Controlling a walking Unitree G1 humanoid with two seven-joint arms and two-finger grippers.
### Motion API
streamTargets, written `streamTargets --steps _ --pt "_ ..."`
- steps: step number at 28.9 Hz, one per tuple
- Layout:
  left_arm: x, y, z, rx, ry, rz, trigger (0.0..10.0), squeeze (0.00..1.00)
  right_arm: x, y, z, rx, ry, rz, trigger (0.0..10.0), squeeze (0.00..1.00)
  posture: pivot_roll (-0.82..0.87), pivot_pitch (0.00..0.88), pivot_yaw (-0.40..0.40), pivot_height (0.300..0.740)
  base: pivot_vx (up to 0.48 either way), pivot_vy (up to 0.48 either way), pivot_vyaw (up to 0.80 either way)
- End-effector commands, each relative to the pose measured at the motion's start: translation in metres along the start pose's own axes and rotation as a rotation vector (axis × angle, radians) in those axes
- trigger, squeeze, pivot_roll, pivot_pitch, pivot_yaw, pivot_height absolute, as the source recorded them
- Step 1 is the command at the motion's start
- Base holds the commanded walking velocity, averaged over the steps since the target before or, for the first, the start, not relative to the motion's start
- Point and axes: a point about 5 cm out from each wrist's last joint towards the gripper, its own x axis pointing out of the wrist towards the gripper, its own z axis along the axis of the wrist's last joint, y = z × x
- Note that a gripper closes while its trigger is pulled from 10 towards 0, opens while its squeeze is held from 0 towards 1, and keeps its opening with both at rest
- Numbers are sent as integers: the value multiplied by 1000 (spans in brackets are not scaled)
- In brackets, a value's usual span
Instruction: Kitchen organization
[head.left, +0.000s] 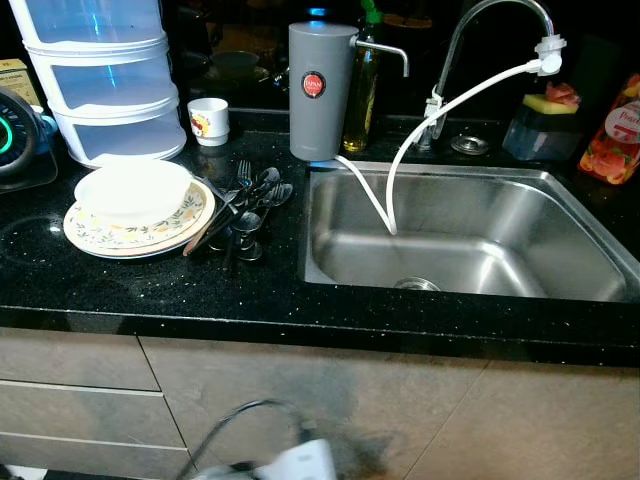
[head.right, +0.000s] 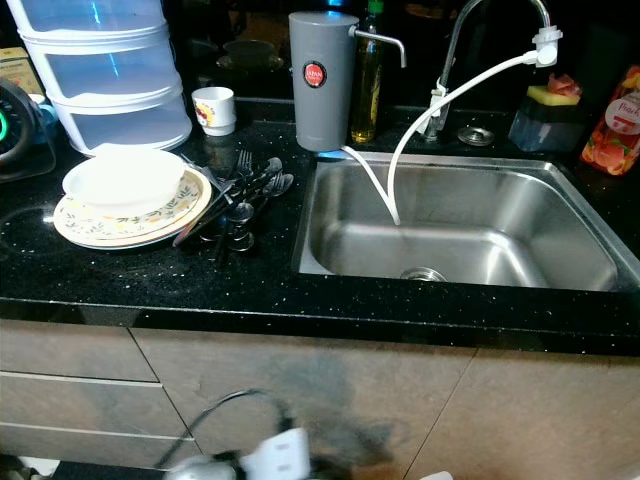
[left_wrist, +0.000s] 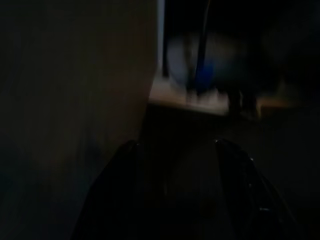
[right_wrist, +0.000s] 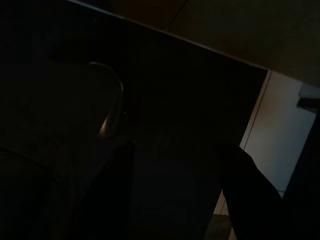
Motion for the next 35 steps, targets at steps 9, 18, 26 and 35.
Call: streamTargets --steps 9,18,26,35 --pt "-113 42 44 140 44 81 10000 0 0 -4 0 0 2 -14 10000 0 21 0 -26 740 0 0 0" --pt "-139 45 2 13 225 284 10000 0 -1 2 -4 1 13 1 10000 0 14 0 -25 740 0 0 0" --pt "-128 29 -59 -149 435 456 10000 0 -1 1 -4 1 6 -3 10000 0 11 0 -27 740 0 0 0" --pt "-134 48 -43 -120 326 592 10000 0 -1 -1 -2 -8 -1 0 10000 0 19 0 -36 740 0 0 0"
